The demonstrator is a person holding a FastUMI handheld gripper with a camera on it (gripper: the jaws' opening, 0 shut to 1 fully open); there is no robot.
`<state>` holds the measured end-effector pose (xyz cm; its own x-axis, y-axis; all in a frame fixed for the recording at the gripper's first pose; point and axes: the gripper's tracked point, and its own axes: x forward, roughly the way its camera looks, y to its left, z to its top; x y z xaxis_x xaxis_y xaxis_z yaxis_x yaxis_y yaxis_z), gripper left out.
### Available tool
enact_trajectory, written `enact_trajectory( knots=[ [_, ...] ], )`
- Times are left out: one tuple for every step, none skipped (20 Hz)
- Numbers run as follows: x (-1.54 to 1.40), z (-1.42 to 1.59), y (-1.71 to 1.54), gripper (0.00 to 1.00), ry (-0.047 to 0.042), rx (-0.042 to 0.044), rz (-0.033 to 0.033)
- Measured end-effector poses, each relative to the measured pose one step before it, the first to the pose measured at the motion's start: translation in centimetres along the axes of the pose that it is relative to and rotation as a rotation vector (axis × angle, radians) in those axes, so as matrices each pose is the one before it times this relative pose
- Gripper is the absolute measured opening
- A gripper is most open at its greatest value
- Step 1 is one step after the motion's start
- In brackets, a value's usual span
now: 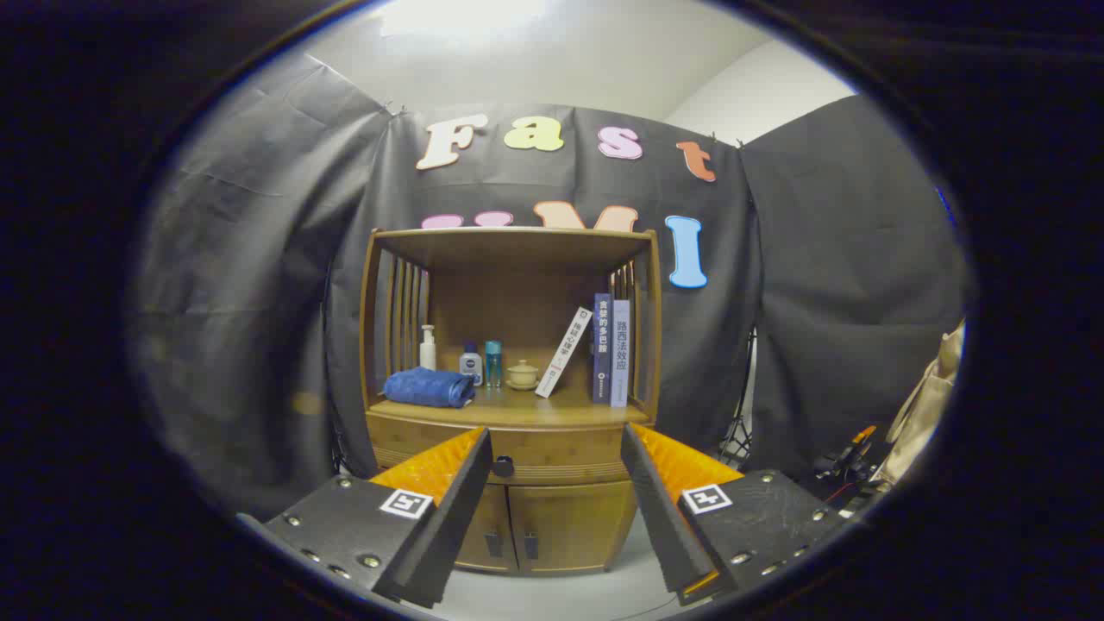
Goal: Pull open the drawer, take out the items inside it, and place them on the countertop above the cabinet.
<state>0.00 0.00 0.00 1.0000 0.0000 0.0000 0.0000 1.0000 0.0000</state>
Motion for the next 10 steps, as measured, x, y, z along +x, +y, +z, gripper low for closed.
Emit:
enact_trajectory(
  knots=[
    [0.01,-0.136,-0.015,0.9,0.00214,0.00208,-0.001],
    [0.015,0.012,0.022,0.9,-0.00064,0.00121,-0.00058],
    [0.061,-0.077,-0.128,0.9,-0.00027,0.001,-0.00283],
    [0.037,-0.058,-0.052,0.9,0.00134,0.00252,-0.00408],
    [0.075,-0.118,-0.085,0.9,0.00102,0.00355,-0.00244],
    [0.085,-0.063,-0.033,0.9,0.00096,0.00451,-0.00172],
    [0.079,-0.107,-0.01,0.9,0.00129,0.00579,-0.00008],
    [0.128,-0.045,-0.015,0.9,0.00089,0.00533,-0.00114],
    [0.01,-0.133,-0.087,0.9,0.00084,0.00483,-0.00246],
    [0.08,-0.033,-0.035,0.9,0.00066,0.0045,-0.00127]
  ],
)
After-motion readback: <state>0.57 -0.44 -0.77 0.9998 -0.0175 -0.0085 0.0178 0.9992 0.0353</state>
